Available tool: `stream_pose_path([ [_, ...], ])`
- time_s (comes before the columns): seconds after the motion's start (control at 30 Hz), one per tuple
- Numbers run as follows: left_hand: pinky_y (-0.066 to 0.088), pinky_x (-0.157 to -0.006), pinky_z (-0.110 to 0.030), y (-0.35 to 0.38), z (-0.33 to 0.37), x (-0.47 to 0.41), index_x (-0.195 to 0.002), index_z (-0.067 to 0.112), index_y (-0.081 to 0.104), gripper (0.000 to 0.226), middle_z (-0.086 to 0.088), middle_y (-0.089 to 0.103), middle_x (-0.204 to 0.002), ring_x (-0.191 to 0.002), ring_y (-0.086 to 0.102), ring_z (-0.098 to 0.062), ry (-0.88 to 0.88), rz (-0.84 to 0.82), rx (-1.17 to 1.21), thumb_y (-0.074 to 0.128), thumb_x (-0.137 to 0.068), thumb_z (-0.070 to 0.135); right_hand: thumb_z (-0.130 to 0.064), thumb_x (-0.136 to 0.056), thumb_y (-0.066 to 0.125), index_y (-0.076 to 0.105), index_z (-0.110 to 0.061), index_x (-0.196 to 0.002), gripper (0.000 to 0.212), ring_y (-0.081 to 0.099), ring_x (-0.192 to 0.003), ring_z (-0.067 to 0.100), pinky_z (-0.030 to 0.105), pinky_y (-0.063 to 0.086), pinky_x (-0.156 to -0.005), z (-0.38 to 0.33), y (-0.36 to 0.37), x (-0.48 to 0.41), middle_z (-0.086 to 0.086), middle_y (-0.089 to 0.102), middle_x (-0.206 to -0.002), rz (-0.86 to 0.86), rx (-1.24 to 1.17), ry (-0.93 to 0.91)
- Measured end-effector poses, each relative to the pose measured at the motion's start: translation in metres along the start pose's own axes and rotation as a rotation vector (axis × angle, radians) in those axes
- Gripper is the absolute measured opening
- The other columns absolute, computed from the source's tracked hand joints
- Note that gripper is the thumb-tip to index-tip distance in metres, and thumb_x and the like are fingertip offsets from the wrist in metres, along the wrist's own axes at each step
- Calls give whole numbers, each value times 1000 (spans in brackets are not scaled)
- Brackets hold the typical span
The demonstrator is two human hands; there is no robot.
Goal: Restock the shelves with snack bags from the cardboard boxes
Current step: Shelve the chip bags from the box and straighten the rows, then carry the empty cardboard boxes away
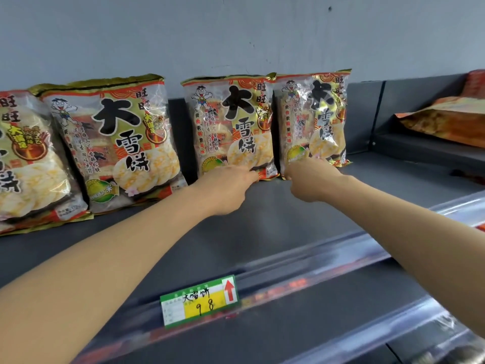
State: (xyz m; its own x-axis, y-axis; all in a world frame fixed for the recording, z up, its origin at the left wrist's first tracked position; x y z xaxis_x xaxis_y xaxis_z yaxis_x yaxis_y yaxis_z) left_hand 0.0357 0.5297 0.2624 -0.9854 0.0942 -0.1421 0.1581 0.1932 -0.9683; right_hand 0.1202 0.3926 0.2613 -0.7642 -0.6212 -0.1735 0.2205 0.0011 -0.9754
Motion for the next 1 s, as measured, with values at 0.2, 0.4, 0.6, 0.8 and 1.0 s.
stream_pose_path([
  [0.2,47,-89,-46,-11,51,4,-132,17,49,43,-5,52,-123,-114,52,-28,140,89,-156,40,-93,1,-10,-88,49,61,-15,-116,31,57,-103,30,33,34,-77,13,-9,54,10,62,-114,55,150,-89],
  [0.4,46,-88,-47,-21,120,19,-118,9,59,34,-11,60,-113,-103,57,-33,274,229,-146,50,-87,-3,-17,-90,49,61,-17,-117,30,59,-105,28,34,42,-84,48,5,105,6,66,-112,119,166,-98],
  [0.6,54,-65,-44,-13,194,34,-91,7,68,22,-12,66,-85,-72,63,-33,454,325,-31,64,-73,-5,-15,-88,48,61,-13,-103,20,58,-102,32,32,33,-72,99,21,178,8,65,-107,63,91,63],
  [0.8,46,-91,-40,29,274,33,-124,17,55,34,-5,56,-118,-108,55,-27,605,159,110,43,-93,6,-17,-88,49,59,-16,-121,35,59,-107,33,36,48,-81,142,66,275,11,64,-116,-124,-17,452],
  [1.0,46,-89,-41,82,349,52,-124,17,54,32,-4,54,-122,-112,54,-27,795,-51,197,40,-97,9,-22,-90,52,62,-18,-120,33,61,-107,31,34,52,-85,144,119,388,11,63,-117,-342,-127,832],
])
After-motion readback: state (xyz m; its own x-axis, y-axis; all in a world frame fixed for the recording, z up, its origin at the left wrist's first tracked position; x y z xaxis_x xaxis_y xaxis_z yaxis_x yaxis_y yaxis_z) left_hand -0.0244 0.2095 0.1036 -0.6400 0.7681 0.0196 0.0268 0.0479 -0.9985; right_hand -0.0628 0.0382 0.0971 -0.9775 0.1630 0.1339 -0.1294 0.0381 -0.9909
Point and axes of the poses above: each hand's wrist, its own x-axis away from the middle knuckle, its own y-axis out of the palm, z = x × y, the point moved 3 cm from there along -x, towards the middle knuckle
